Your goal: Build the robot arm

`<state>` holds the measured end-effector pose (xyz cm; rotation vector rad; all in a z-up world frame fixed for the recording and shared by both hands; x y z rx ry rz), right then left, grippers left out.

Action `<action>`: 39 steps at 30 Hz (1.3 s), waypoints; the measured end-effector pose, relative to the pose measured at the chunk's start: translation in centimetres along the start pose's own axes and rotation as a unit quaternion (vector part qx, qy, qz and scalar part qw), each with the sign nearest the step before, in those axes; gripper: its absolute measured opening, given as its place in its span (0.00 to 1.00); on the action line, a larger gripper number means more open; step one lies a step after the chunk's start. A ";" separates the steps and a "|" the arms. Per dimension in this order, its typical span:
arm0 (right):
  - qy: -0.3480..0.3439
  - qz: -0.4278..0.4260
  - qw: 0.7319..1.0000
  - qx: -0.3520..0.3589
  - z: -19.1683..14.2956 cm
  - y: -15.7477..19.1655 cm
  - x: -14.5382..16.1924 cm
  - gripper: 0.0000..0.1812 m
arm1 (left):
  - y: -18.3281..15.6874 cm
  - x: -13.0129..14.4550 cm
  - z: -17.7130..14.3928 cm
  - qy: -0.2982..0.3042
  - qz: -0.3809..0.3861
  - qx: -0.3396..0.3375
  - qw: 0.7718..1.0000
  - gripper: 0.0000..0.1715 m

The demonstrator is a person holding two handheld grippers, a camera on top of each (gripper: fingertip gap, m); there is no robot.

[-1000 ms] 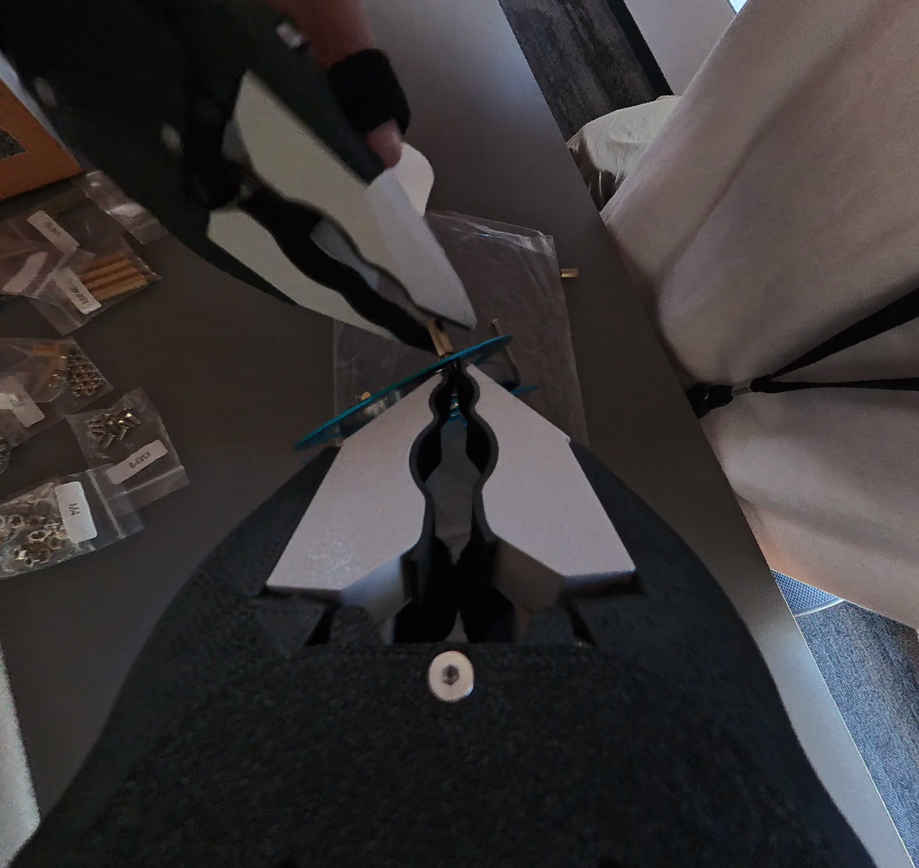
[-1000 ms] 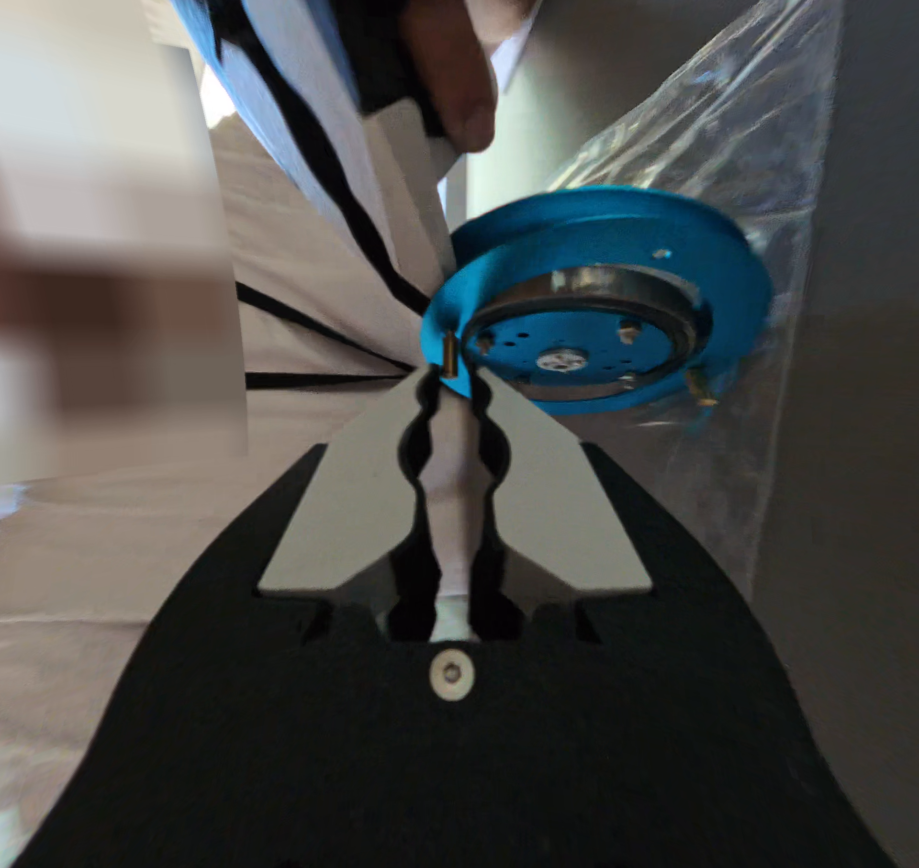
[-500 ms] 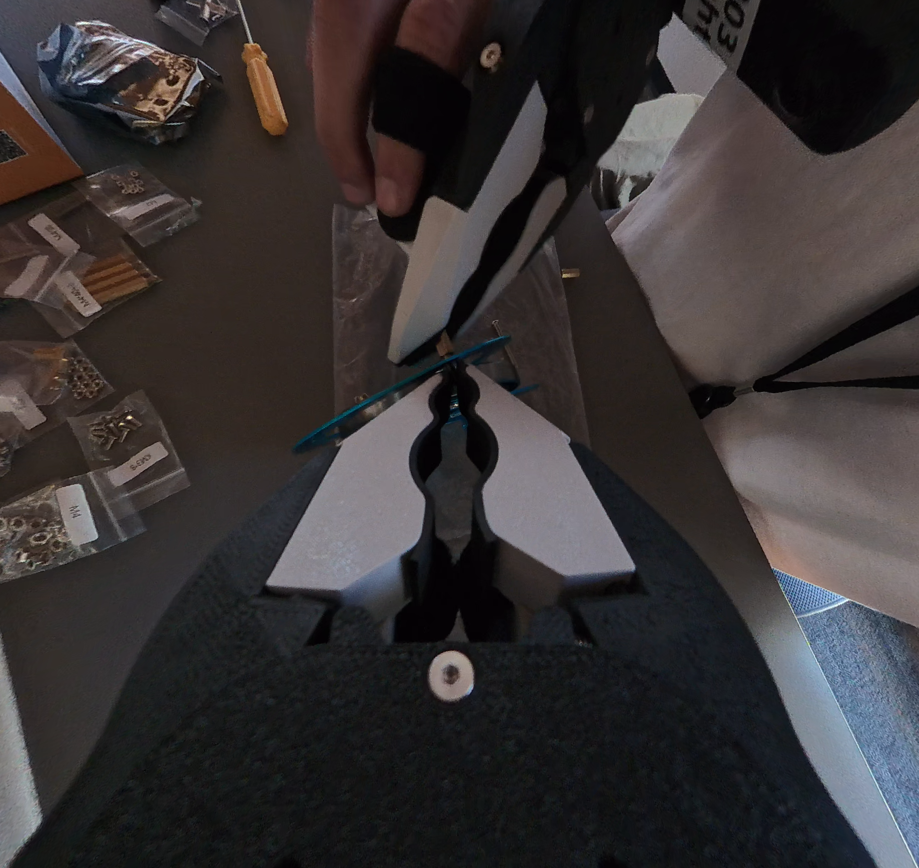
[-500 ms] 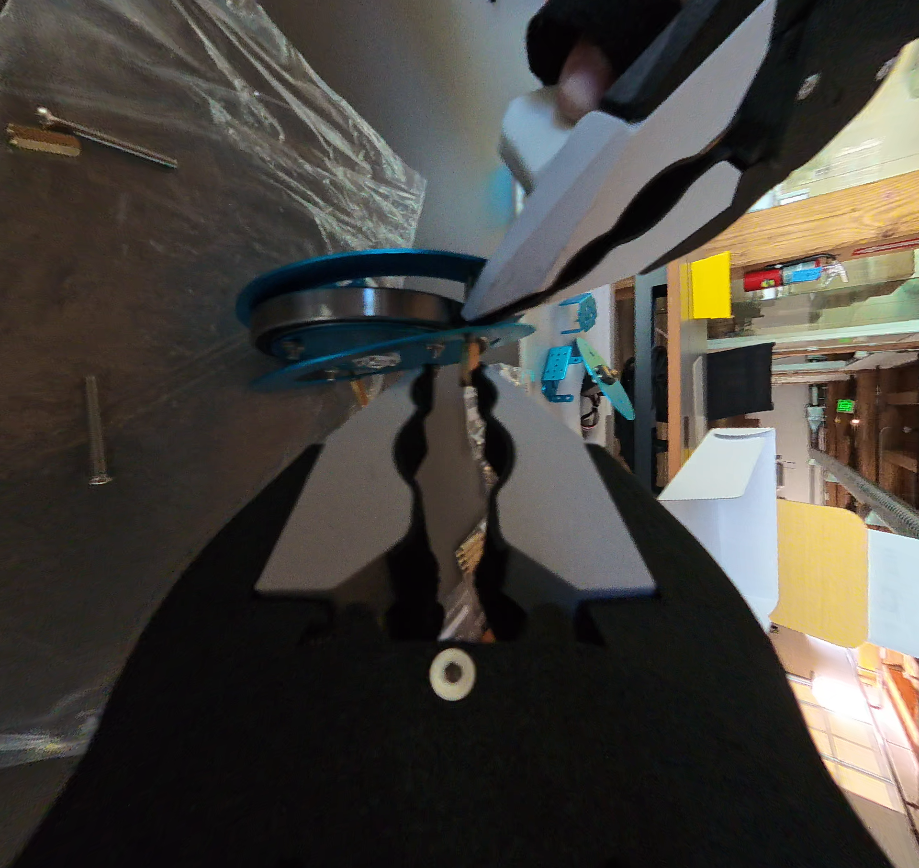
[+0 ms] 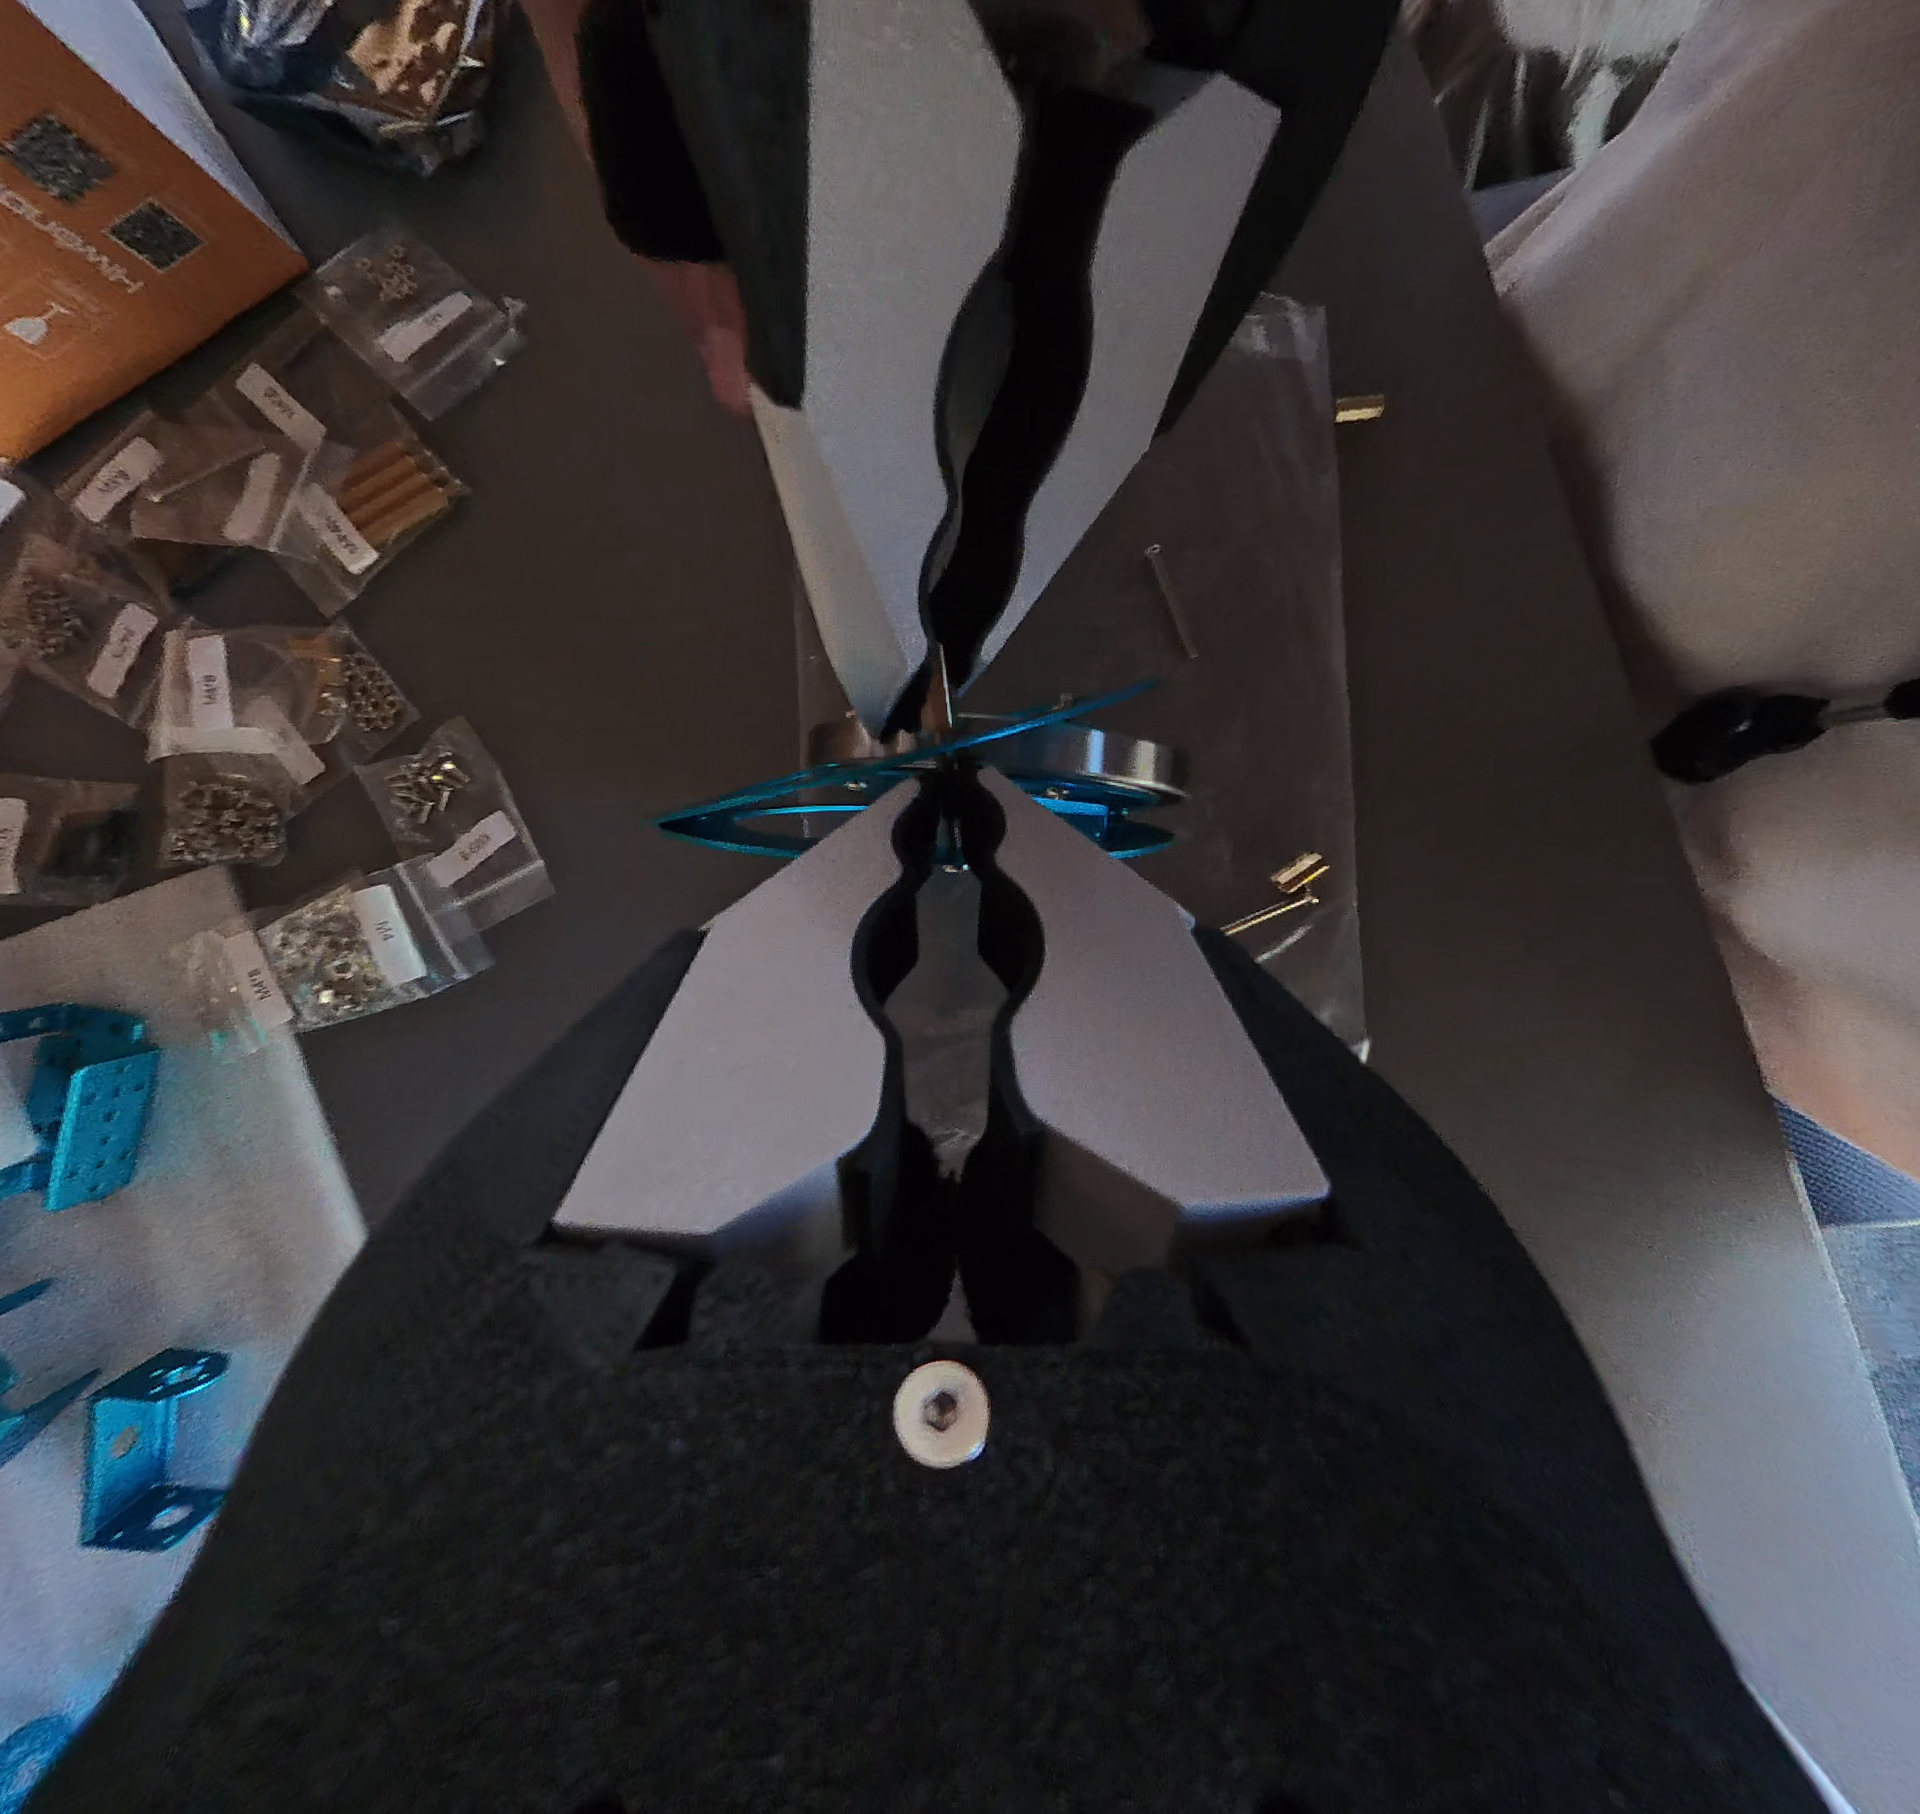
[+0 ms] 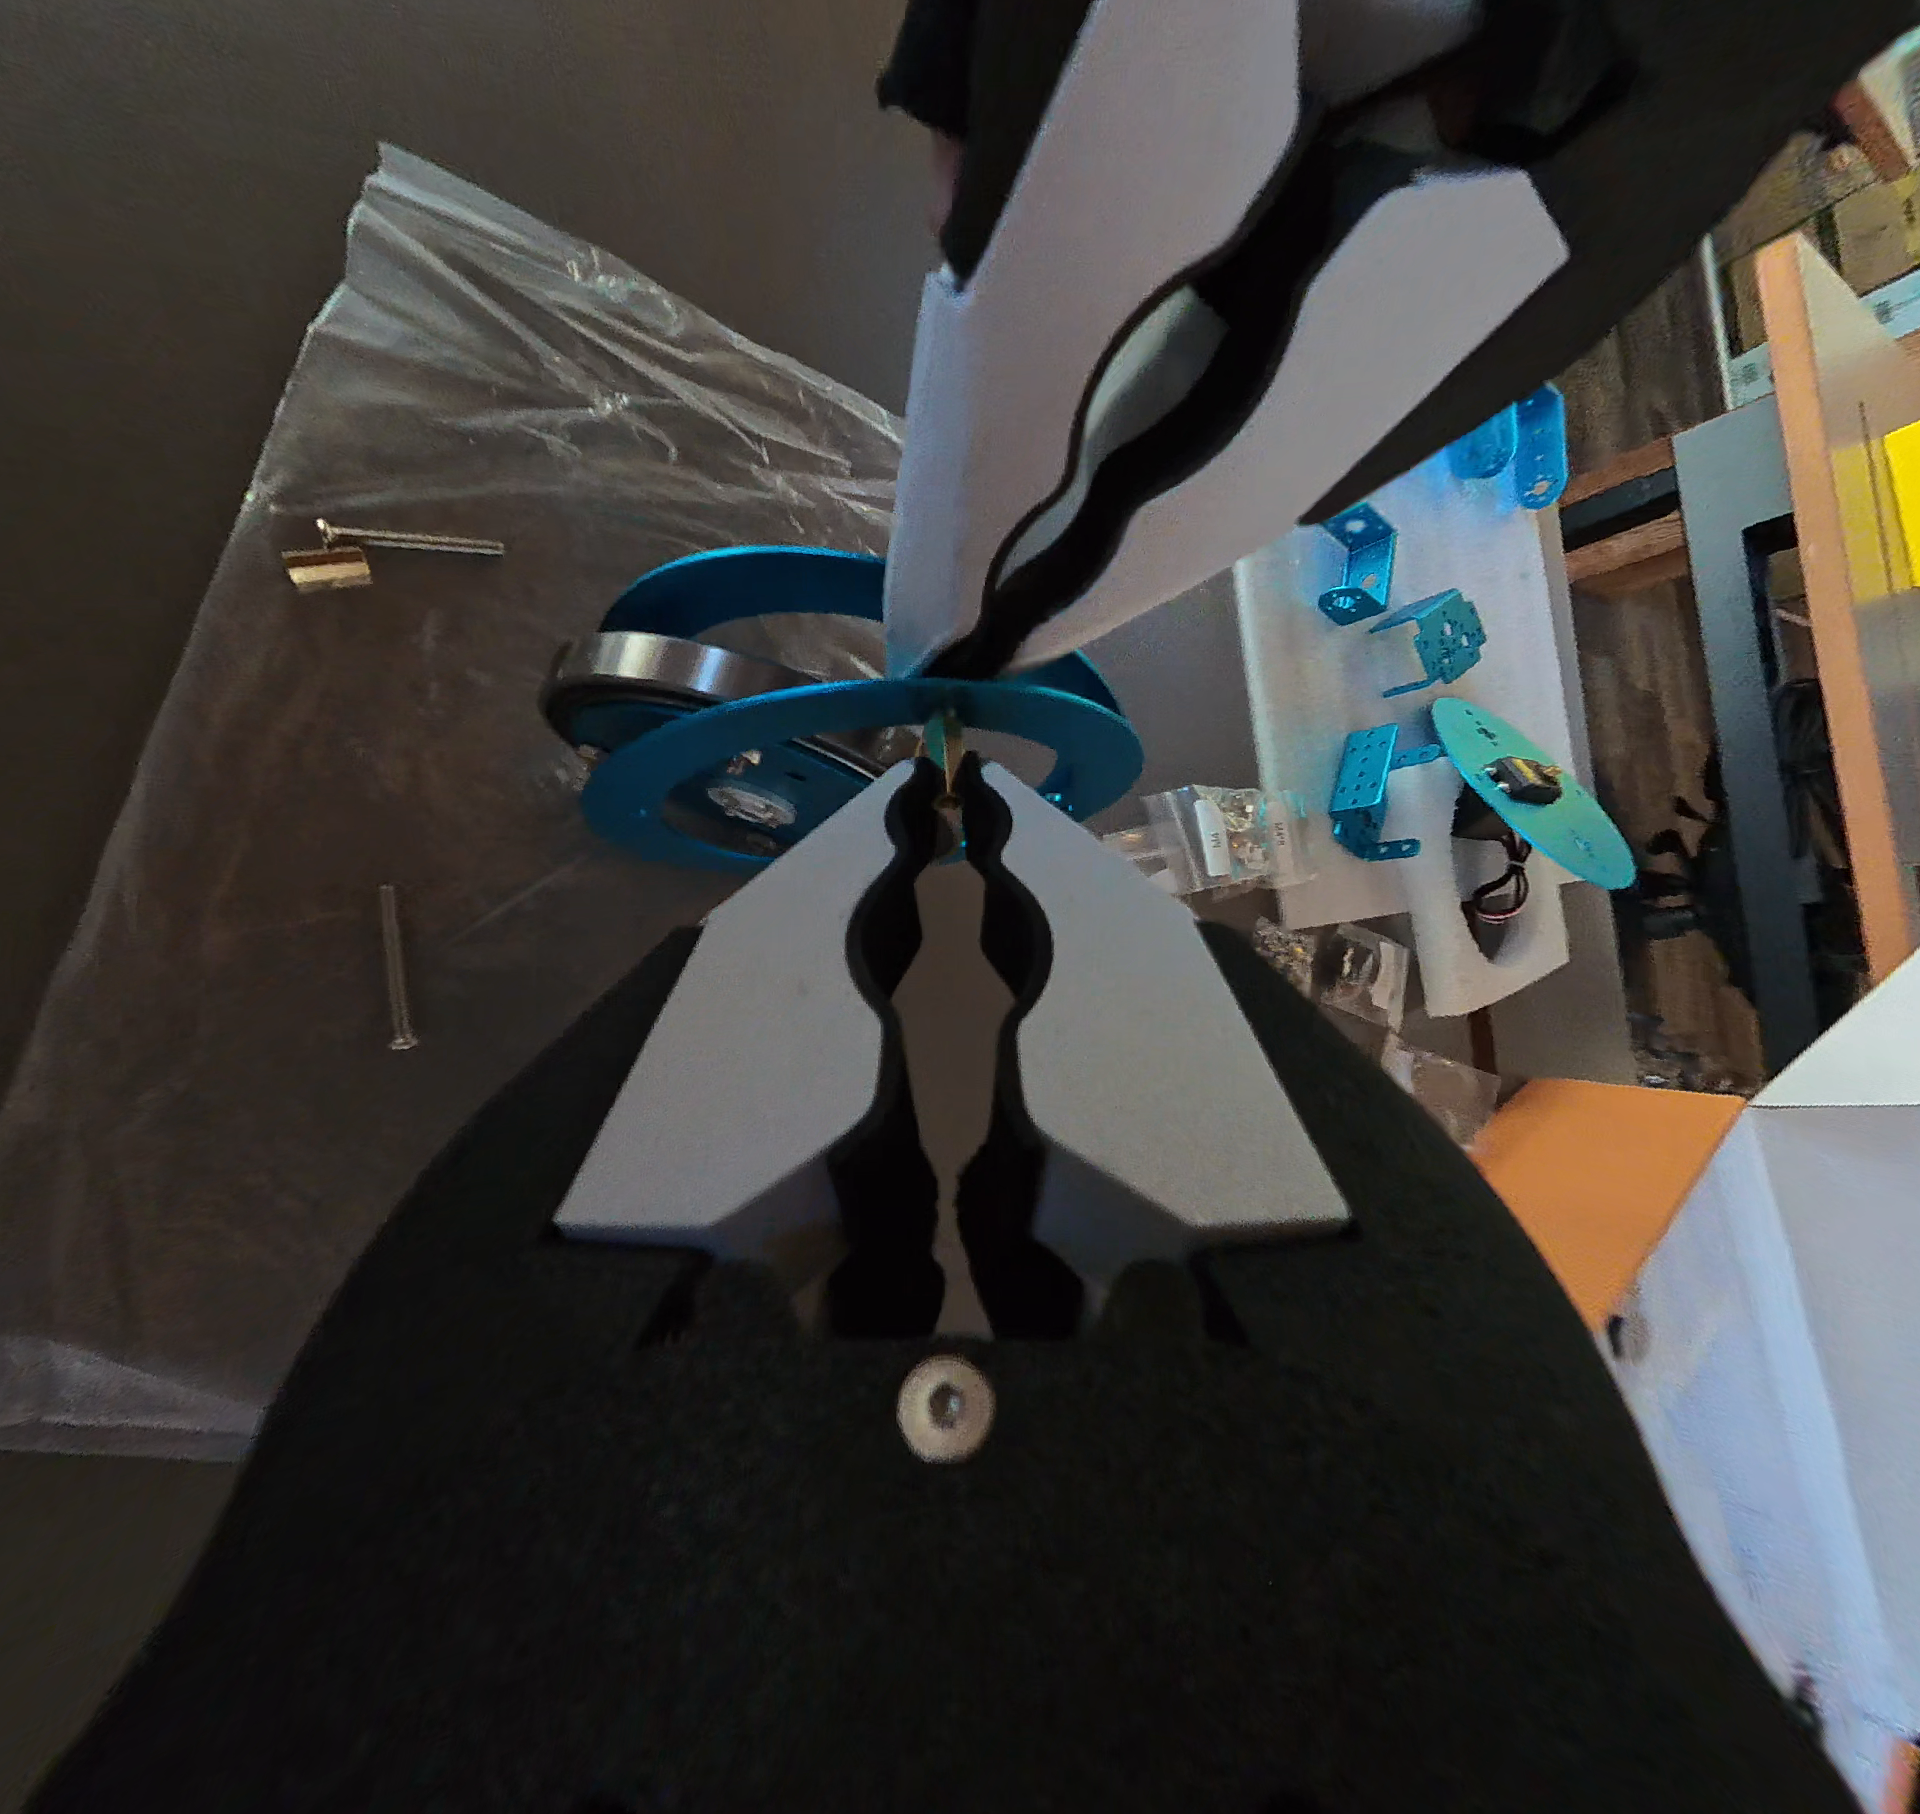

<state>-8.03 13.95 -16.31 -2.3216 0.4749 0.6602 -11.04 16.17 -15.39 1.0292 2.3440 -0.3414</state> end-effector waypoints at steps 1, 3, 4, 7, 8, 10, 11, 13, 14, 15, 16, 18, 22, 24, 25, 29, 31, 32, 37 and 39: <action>-0.005 0.010 1.000 -0.002 0.0 0.0 0.1 0.02 | 0.1 0.0 0.0 0.003 0.008 -0.011 1.000 0.02; -0.005 0.023 1.000 -0.001 -0.1 -0.1 0.2 0.02 | 0.2 -0.1 0.1 0.008 0.014 -0.027 1.000 0.02; -0.001 0.021 1.000 0.006 -0.1 -0.1 0.3 0.02 | 0.2 -0.2 0.1 0.010 0.011 -0.027 1.000 0.02; 0.033 -0.093 0.990 0.099 -0.5 -0.2 0.3 0.08 | 0.0 0.0 0.2 0.017 0.002 -0.013 1.000 0.02; 0.043 -0.156 0.976 0.145 -0.7 -0.2 0.1 0.08 | 0.0 0.0 0.1 0.017 0.000 -0.011 1.000 0.02; 0.056 -0.245 0.948 0.196 -0.7 0.4 -0.3 0.04 | -0.1 0.0 0.1 0.014 -0.008 -0.001 1.000 0.02; 0.061 -0.259 0.943 0.202 -0.5 0.7 -0.3 0.04 | -0.1 0.0 0.2 0.012 -0.012 0.001 1.000 0.02; 0.074 -0.275 0.935 0.213 -0.2 0.5 -0.1 0.05 | 0.0 0.0 0.2 0.008 -0.019 0.007 1.000 0.02; 0.073 -0.286 0.930 0.220 -0.3 0.4 -0.2 0.03 | 0.0 -0.1 0.2 0.005 -0.024 0.009 1.000 0.01; 0.077 -0.291 0.927 0.224 -0.2 0.3 -0.2 0.02 | 0.1 -0.1 0.2 0.004 -0.027 0.011 1.000 0.01; 0.086 -0.284 0.929 0.220 -0.2 0.2 -0.1 0.02 | 0.1 -0.1 0.2 0.004 -0.028 0.008 1.000 0.01; 0.086 -0.229 0.953 0.177 -0.3 0.1 -0.1 0.02 | 0.1 -0.1 0.2 0.004 -0.022 0.005 1.000 0.01; 0.024 0.074 0.996 -0.035 -0.4 -0.2 0.3 0.02 | 0.0 -0.3 0.3 -0.001 -0.011 -0.012 1.000 0.01; 0.004 0.291 0.938 -0.187 -0.5 0.0 0.4 0.02 | -0.1 -0.5 0.4 -0.004 -0.009 -0.009 1.000 0.01; -0.005 0.378 0.890 -0.255 -0.5 0.1 0.5 0.02 | -0.2 -0.5 0.5 -0.003 -0.005 -0.008 1.000 0.01; -0.030 0.549 0.739 -0.389 -0.5 0.4 0.7 0.02 | -0.3 -0.6 0.5 0.003 -0.001 -0.012 1.000 0.01; -0.057 0.493 0.791 -0.358 -0.5 0.3 0.7 0.02 | -0.2 -0.6 0.5 0.001 -0.006 -0.012 1.000 0.01; -0.061 0.428 0.842 -0.321 -0.6 0.3 0.9 0.03 | -0.2 -0.5 0.5 0.000 -0.007 -0.011 1.000 0.01; -0.066 0.037 0.996 0.048 -1.7 -1.1 2.0 0.17 | -0.5 -0.6 0.6 0.003 -0.003 -0.004 1.000 0.01; -0.010 -0.103 0.988 0.117 -1.4 -0.2 1.9 0.16 | -0.4 -0.6 0.6 0.006 -0.008 -0.002 1.000 0.01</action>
Point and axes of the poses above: each gripper's, where its closed fingertips meet, z out along the fingers, x out of its underside, y = z × x across the jaws, the point moved 3 cm from there along -z, back along the fingers, and after that the axes turned 1 degree about -y, right-handed, at the moved point
